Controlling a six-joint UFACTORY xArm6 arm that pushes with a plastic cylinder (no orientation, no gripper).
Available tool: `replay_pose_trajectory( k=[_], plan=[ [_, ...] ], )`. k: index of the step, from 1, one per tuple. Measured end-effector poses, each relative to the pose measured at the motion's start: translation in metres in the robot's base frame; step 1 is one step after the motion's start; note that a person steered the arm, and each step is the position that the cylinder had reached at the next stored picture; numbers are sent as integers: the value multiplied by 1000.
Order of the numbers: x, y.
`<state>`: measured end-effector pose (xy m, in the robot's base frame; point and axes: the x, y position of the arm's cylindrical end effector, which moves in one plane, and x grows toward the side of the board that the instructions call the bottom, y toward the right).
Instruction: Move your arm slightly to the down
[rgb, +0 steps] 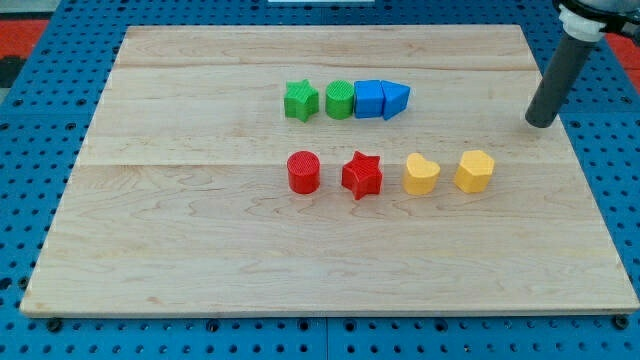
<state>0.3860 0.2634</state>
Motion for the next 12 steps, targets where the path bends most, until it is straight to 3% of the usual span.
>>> replay_pose_trajectory(
  k=[12],
  plan=[
    [36, -18]
  ],
)
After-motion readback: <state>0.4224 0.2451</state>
